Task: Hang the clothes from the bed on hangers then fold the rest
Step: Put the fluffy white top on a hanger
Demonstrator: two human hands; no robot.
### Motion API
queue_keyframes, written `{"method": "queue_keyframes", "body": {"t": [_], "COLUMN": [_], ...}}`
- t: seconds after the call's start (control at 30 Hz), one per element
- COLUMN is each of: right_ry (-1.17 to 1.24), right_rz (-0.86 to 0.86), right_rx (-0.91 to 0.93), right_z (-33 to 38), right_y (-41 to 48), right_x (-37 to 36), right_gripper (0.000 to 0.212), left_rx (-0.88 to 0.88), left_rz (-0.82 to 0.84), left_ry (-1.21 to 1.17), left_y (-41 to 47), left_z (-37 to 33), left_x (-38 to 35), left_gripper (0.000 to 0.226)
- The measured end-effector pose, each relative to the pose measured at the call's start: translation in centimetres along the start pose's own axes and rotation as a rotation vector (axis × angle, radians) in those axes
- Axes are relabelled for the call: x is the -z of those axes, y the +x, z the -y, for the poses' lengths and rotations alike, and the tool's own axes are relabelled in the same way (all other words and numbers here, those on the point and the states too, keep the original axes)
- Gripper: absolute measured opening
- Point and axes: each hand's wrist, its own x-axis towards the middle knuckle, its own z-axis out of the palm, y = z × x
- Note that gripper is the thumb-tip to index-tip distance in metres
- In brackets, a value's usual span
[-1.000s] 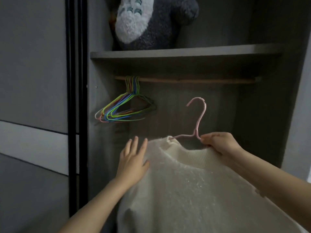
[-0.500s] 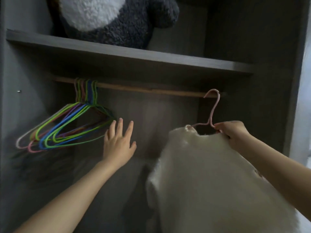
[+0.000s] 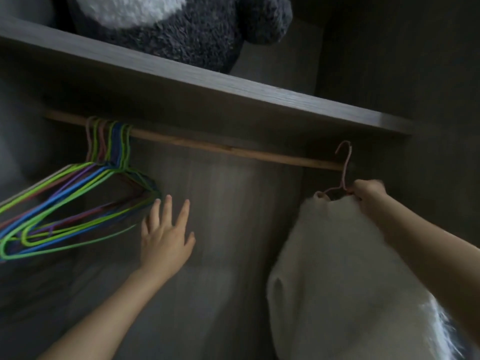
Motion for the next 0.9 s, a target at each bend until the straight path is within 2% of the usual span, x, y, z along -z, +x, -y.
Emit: {"method": "queue_keyframes", "body": {"t": [0.13, 0.23, 0.33, 0.57, 0.67, 0.73, 0.8, 0.87, 0.9], "right_ry": [-0.036, -0.068, -0.131, -0.364, -0.454, -0.563, -0.679, -0.704, -0.698], "right_rz": [0.03, 0.051, 0.078, 0.053, 0.087, 0.077, 0.014, 0.006, 0.059], "right_rx": [0.02, 0.02, -0.01, 0.09, 0.094, 0.188, 0.383, 0.567, 0.639], "right_z": [0.0, -0.4, -0.7, -2.9, -2.3, -1.9, -2.1, -2.4, -2.5], "right_y": [1.6, 2.6, 3.3, 5.0, 3.9, 3.0, 1.4, -0.9, -2.5], "right_x": [-2.1, -3.9, -5.3, -6.6, -6.4, -6.7, -7.7, -9.5, -10.9], "right_gripper": [0.011, 0.015, 0.015, 0.026, 0.021, 0.013, 0.009, 0.018, 0.025], "left_rx": [-0.08, -0.142, -0.13, -0.051, -0.032, -0.019, -0.017, 0.001, 0.017], "left_rz": [-0.079, -0.198, -0.254, -0.18, -0.145, -0.124, -0.118, -0.144, -0.151], "left_ry": [-0.002, 0.096, 0.145, 0.242, 0.242, 0.232, 0.244, 0.25, 0.248], "left_y": [-0.4, -0.3, -0.2, -0.8, -1.0, -1.2, -1.4, -1.7, -1.8], "left_z": [-1.0, -0.9, 0.4, 3.5, 3.9, 4.1, 4.6, 5.5, 6.1], "left_x": [0.3, 0.8, 1.6, 1.9, 1.8, 2.0, 2.4, 3.0, 3.5], "left_gripper": [0.073, 0.056, 0.062, 0.065, 0.064, 0.059, 0.056, 0.057, 0.062]}}
